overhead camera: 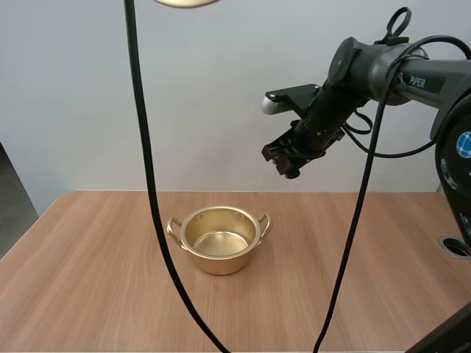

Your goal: Open the pot, put the car inside, and close it

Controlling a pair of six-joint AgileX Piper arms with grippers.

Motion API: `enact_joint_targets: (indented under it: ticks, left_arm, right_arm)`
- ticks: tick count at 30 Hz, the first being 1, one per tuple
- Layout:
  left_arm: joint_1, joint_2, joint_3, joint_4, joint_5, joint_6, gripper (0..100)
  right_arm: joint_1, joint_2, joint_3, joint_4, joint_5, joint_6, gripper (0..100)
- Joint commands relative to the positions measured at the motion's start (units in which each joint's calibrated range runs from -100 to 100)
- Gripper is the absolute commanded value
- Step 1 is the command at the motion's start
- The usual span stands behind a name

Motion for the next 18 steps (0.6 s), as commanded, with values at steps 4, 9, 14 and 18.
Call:
enact_joint_targets:
  ticks: [4, 9, 14, 18]
  left_arm:
    - [0.02, 0.0, -3.6, -0.1, 0.0, -0.3, 0]
    - [0.02, 0.1, -3.8, -0.1, 0.0, -0.5, 0]
    - [0.02, 0.1, -3.8, -0.1, 0.0, -0.5, 0]
    - [0.02, 0.2, -3.8, -0.1, 0.0, -0.5, 0]
  right_arm:
    - [8.0, 4.3, -0.1, -0.9, -1.2, 1.2, 0]
    - [12.0, 10.8, -0.1, -3.1, -3.9, 1.8, 0]
    - [13.6, 18.1, -0.1, -3.7, -6.6, 1.7, 0]
    - [14.4, 23.6, -0.1, -4.0, -7.8, 1.7, 0]
